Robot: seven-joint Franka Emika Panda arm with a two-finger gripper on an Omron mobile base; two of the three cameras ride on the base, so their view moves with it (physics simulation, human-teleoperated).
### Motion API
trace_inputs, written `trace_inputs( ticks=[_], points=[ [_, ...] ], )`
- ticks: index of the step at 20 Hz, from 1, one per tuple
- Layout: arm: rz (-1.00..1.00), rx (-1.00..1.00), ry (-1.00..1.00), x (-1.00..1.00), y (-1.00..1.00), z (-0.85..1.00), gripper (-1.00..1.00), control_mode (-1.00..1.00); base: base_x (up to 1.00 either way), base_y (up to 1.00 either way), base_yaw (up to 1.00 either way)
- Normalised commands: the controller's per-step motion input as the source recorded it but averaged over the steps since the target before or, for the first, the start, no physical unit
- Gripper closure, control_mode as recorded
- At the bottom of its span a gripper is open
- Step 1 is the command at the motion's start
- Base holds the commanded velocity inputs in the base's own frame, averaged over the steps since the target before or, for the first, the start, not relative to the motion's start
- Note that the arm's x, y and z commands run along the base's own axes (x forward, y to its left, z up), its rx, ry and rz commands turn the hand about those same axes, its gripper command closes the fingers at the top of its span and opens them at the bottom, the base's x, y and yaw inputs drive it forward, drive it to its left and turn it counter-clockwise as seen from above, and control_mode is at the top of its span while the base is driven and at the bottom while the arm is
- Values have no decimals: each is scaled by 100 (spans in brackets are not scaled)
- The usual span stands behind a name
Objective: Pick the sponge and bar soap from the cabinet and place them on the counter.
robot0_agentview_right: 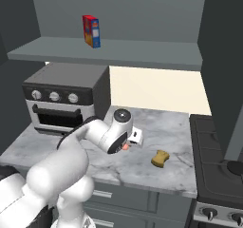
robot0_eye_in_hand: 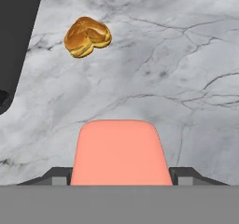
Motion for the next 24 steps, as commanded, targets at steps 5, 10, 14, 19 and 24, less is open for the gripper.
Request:
trace_inputs(
  ticks=[5,10,14,19,24],
  points=[
    [0,2,1,17,0,-23,100,-100,0,0,0],
    [0,1,1,17,0,-23,100,-100,0,0,0],
    [0,2,1,15,0,-21,100,-100,0,0,0],
    [0,2,0,11,0,-19,100,-100,0,0,0],
    [0,1,0,9,3,-18,-100,-100,0,0,0]
  ],
)
